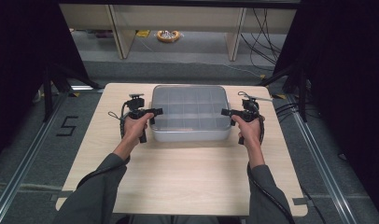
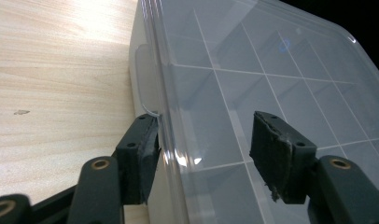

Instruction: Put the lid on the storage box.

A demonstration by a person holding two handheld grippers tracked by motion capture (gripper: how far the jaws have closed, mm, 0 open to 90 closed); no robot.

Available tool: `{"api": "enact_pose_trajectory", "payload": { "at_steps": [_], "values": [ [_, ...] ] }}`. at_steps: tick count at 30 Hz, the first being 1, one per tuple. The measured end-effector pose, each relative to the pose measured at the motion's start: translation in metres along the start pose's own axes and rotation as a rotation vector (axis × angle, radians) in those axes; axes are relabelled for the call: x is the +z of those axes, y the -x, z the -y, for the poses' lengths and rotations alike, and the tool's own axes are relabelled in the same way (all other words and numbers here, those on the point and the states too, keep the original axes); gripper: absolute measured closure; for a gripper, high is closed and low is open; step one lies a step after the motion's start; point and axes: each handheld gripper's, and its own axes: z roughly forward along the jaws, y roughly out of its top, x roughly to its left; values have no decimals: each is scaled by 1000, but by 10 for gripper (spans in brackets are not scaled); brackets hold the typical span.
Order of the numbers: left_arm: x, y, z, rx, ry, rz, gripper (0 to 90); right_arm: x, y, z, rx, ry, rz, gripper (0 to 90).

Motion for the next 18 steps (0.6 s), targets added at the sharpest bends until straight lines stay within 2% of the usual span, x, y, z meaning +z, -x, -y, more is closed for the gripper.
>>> {"api": "enact_pose_trajectory", "payload": {
  "at_steps": [1,2,3,4,5,6,11,12,13,15,18],
  "values": [
    [0,-1,-1,-14,-2,2,403,1,3,-2,9,5,-17,343],
    [1,-2,-2,-24,-2,6,400,4,8,-3,-4,16,-22,345],
    [2,-3,-2,-31,-1,7,400,5,13,-5,-38,23,-25,347],
    [2,-3,-2,-31,-1,7,404,6,7,-6,58,-1,-21,355],
    [2,-4,-2,-46,0,13,404,6,7,-6,58,-1,-21,355],
    [3,-5,-4,-71,-3,28,402,9,13,-8,14,27,-31,371],
    [4,-8,-11,-89,15,16,395,14,13,-12,47,26,-41,394],
    [4,-8,-11,-89,15,16,391,14,13,-12,47,26,-41,394],
    [4,-12,-15,-102,33,-3,385,16,12,-13,25,38,-41,398],
    [5,-16,-20,-129,52,4,382,16,11,-14,16,41,-52,405],
    [5,-19,-25,-148,52,18,384,18,9,-14,26,39,-48,409]
  ]
}}
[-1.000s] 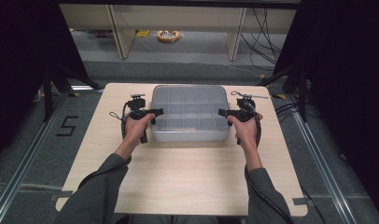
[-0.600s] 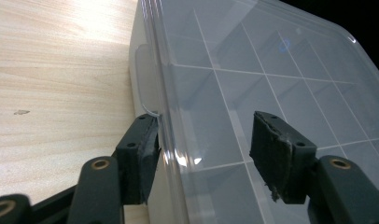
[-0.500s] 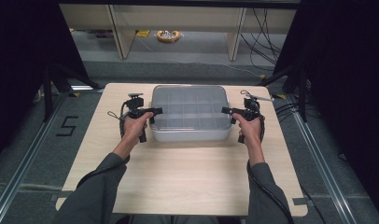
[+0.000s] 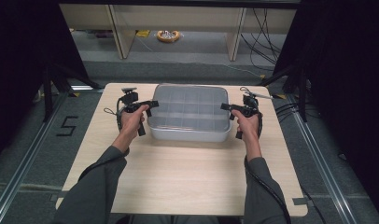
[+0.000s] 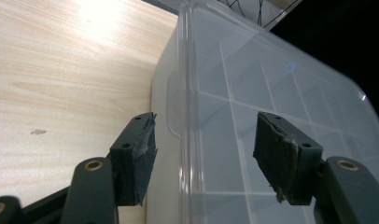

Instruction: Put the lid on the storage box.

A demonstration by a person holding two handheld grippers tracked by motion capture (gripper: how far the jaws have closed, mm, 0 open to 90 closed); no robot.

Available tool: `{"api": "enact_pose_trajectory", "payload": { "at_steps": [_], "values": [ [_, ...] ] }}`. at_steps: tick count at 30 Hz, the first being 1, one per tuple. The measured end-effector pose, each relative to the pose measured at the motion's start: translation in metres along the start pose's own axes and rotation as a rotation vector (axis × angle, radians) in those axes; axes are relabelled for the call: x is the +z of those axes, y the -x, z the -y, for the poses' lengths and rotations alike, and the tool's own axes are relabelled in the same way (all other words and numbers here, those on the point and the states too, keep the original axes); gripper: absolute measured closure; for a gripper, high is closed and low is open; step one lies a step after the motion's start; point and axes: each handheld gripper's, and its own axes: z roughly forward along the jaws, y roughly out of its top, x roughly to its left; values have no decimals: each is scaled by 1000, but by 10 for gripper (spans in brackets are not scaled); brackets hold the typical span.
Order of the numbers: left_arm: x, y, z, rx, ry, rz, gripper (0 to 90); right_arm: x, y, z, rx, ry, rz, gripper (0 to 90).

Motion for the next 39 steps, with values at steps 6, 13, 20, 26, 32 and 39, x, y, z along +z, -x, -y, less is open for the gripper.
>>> {"api": "enact_pose_trajectory", "payload": {
  "at_steps": [6,13,20,26,32,39],
  "values": [
    [14,-2,-7,-22,-24,39,385,4,0,1,2,3,4,413],
    [19,0,-7,-69,-23,50,410,5,4,0,-44,37,5,413],
    [18,8,-4,-42,-32,16,397,1,1,0,42,31,-14,409],
    [17,11,-4,2,-44,-3,402,-2,-2,-2,42,35,-11,409],
    [15,13,-5,-2,-40,-3,394,-3,-3,-6,39,63,-12,405],
    [22,13,0,51,-65,-40,384,4,-1,-3,72,56,-4,390]
  ]
}}
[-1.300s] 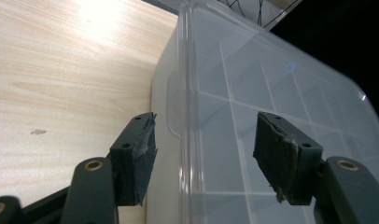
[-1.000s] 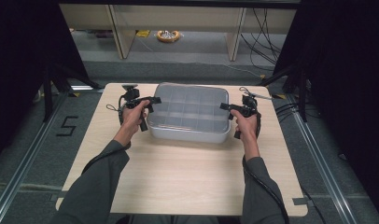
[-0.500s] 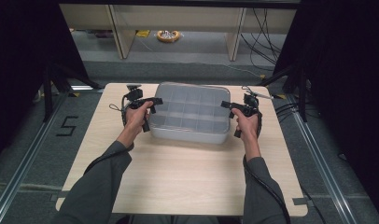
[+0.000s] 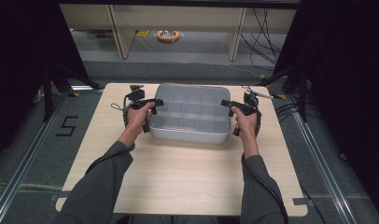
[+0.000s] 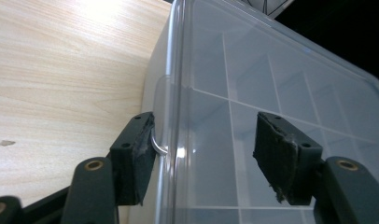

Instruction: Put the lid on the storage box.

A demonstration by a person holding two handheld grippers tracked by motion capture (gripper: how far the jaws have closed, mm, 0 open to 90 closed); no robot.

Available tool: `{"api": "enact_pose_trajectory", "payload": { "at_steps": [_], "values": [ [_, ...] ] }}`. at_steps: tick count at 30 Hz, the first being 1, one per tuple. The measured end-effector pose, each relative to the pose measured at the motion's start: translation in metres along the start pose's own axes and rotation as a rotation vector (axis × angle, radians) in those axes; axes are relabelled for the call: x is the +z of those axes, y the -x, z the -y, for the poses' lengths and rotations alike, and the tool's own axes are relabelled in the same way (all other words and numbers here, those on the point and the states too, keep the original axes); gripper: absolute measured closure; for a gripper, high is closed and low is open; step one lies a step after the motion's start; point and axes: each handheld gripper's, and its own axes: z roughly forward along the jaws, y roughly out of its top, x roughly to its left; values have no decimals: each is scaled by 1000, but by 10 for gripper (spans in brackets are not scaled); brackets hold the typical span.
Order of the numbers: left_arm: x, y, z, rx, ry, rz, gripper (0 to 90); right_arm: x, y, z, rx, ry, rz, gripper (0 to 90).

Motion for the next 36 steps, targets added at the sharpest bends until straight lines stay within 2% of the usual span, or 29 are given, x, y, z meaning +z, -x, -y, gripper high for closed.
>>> {"api": "enact_pose_trajectory", "payload": {
  "at_steps": [1,3,4,7,8,9,10,11,12,13,17,18,19,21,22,23,24,25,27,28,29,30,31,32,33,34,35,36],
  "values": [
    [0,0,0,5,0,0,384,-1,-1,2,-36,-7,21,397],
    [-1,1,0,10,-1,5,386,-1,-2,3,-37,-12,34,395],
    [-1,1,0,13,-1,3,386,0,0,3,-47,2,30,399],
    [-2,1,1,35,-9,-3,389,0,-1,4,-34,-19,35,410],
    [-2,0,1,30,-6,3,391,0,-2,7,-52,-37,49,431],
    [-3,0,2,41,-8,3,393,1,-2,9,-78,-35,59,433],
    [-3,0,2,41,-8,3,399,1,-3,11,-54,-47,59,440],
    [-5,0,3,60,-10,2,401,1,-2,12,-77,-44,59,445],
    [-6,0,4,64,-8,2,401,2,-1,13,-75,-50,54,442],
    [-7,-1,4,62,-6,7,401,4,5,13,-134,-38,57,439],
    [-10,-1,5,46,5,13,420,2,6,15,-125,-36,45,445],
    [-10,-3,5,57,-7,16,429,-1,-1,16,-39,-69,55,450],
    [-10,-3,6,56,-1,16,433,0,2,15,-106,-49,65,452],
    [-10,-3,6,46,3,18,433,-1,1,16,-104,-54,62,455],
    [-10,-3,7,48,0,19,435,-1,3,16,-170,-46,75,455],
    [-10,-3,7,48,0,19,437,-1,3,16,-170,-46,75,455],
    [-11,-4,8,52,-3,18,447,-4,-5,18,-85,-79,70,458],
    [-11,-5,9,64,-4,17,459,-7,-8,19,-42,-103,65,459],
    [-13,-6,10,79,-15,15,471,-8,-8,20,-42,-101,59,460],
    [-13,-6,10,79,-15,15,483,-7,-3,19,-127,-76,68,463],
    [-16,-6,12,90,-18,15,486,-6,0,19,-187,-58,76,464],
    [-17,-5,13,90,-19,15,490,-8,-2,20,-179,-72,77,466],
    [-19,-5,13,89,-28,9,500,-9,-10,22,-80,-94,81,474],
    [-19,-5,13,89,-28,9,505,-9,-10,22,-80,-94,81,474],
    [-21,-7,15,86,-34,11,511,-11,-9,23,-132,-98,93,494],
    [-21,-8,15,78,-39,17,516,-14,-10,23,-149,-104,101,503],
    [-22,-9,15,66,-38,21,529,-14,-5,22,-256,-82,113,516],
    [-22,-9,15,66,-38,21,539,-14,-5,22,-256,-82,113,516]
  ]
}}
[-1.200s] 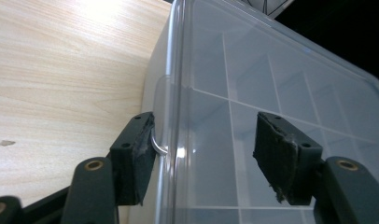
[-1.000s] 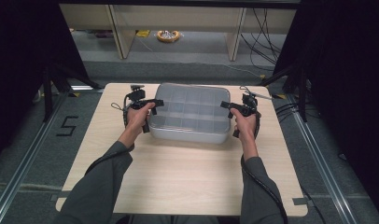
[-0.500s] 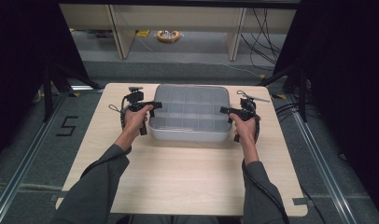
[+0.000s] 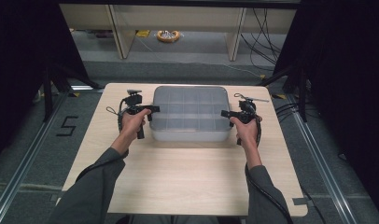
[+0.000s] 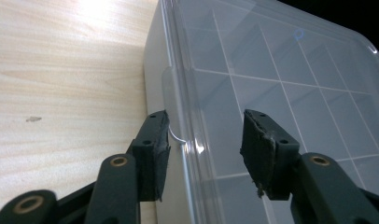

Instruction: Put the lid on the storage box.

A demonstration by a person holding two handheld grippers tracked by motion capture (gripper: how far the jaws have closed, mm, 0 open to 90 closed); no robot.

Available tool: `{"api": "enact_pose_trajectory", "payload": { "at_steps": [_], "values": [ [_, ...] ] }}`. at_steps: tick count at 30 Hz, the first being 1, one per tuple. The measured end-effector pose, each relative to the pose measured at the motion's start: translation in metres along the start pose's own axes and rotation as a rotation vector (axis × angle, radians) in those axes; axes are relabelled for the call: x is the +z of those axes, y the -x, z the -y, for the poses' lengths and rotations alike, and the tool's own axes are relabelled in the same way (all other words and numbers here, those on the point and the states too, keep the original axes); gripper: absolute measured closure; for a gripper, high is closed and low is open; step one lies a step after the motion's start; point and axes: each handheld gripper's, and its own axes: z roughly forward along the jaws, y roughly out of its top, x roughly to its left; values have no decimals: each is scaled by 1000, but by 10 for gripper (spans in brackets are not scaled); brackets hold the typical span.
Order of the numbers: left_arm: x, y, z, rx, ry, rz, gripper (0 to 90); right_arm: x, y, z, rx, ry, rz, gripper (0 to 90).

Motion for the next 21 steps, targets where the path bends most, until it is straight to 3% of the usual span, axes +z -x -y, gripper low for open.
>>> {"api": "enact_pose_trajectory", "payload": {
  "at_steps": [1,2,3,4,5,7,8,11,12,13,14,15,16,17,18,21],
  "values": [
    [-1,-1,0,0,0,6,539,-2,-2,0,1,-3,-6,532],
    [-2,0,2,-7,3,10,542,-8,-9,2,69,-49,1,546],
    [-2,0,2,-7,3,10,541,-8,-9,2,69,-49,1,546],
    [-2,0,3,-5,0,11,541,-9,-3,3,-12,-32,7,546],
    [-3,-2,3,16,-4,21,542,-9,2,5,-40,-5,-22,555],
    [-4,-1,6,7,0,20,541,-12,-1,7,-7,-16,-21,559],
    [-5,-2,6,21,-3,21,541,-12,-6,8,51,-26,-4,558],
    [-6,-2,7,20,-7,23,546,-14,-3,9,8,-33,-9,561],
    [-6,0,7,-16,2,22,548,-14,-1,8,-16,-19,1,564],
    [-7,-2,7,-21,-4,30,553,-15,-5,9,44,-31,-14,570],
    [-7,-2,7,-33,-3,35,561,-15,0,8,-5,-25,-25,576],
    [-7,-2,7,-33,-3,35,566,-15,0,8,-5,-25,-25,576],
    [-10,-3,8,-11,4,24,568,-18,-9,9,105,-43,-21,582],
    [-12,-2,7,15,16,4,584,-15,2,8,-29,-11,-19,563],
    [-15,-3,7,40,23,-6,554,-18,-1,8,14,-11,-28,525],
    [-22,-5,6,23,36,8,464,-21,-2,6,-8,1,-11,476]
  ]
}}
